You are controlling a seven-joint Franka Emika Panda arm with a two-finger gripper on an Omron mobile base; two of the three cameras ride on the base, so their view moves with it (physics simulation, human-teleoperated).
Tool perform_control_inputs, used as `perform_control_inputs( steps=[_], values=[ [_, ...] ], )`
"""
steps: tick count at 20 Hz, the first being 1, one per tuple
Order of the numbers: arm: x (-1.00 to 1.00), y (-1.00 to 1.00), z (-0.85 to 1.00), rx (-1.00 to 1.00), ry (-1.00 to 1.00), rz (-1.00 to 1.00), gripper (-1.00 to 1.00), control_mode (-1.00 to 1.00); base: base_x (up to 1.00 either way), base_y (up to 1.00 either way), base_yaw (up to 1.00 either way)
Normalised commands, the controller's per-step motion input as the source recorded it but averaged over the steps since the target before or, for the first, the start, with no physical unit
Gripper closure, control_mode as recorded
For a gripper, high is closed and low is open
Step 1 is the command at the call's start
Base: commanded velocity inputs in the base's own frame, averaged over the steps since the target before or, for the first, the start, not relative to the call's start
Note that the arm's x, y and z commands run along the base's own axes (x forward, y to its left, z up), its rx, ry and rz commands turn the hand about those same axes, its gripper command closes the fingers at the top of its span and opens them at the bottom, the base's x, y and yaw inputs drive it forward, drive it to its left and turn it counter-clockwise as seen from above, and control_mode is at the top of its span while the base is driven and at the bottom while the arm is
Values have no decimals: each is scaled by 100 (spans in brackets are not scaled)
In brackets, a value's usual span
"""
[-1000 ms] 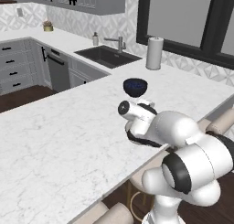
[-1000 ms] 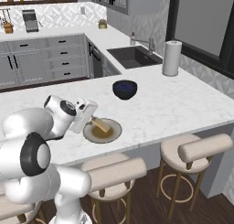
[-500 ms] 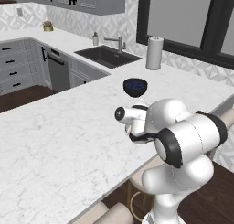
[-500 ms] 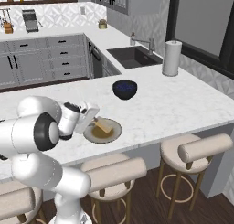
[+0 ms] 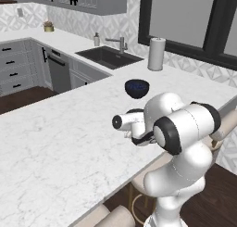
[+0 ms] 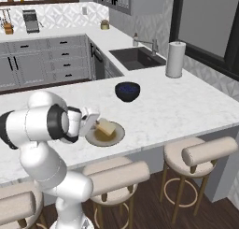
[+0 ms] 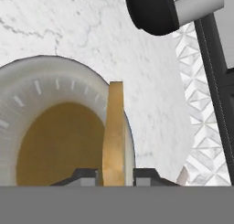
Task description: Start the toaster. Once the lever pops up, take the bread to the plate on the dining counter.
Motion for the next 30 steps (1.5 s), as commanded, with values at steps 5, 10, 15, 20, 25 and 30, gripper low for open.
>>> perform_control_inputs(
  steps=[5, 10, 15, 20, 25, 30],
  values=[
    [1, 0, -5, 0, -5, 0, -100, -100, 0, 0, 0],
    [-2, 0, 6, 8, -1, 0, -100, -100, 0, 0, 0],
    [-17, 9, 36, 18, 4, 0, -100, -100, 0, 0, 0],
    [-8, 12, 38, 18, 14, 5, -100, -100, 0, 0, 0],
    [6, 0, 4, 12, 29, 12, -100, -100, 0, 0, 0],
    [-1, 0, 25, 18, 28, 16, -100, -100, 0, 0, 0]
  ],
)
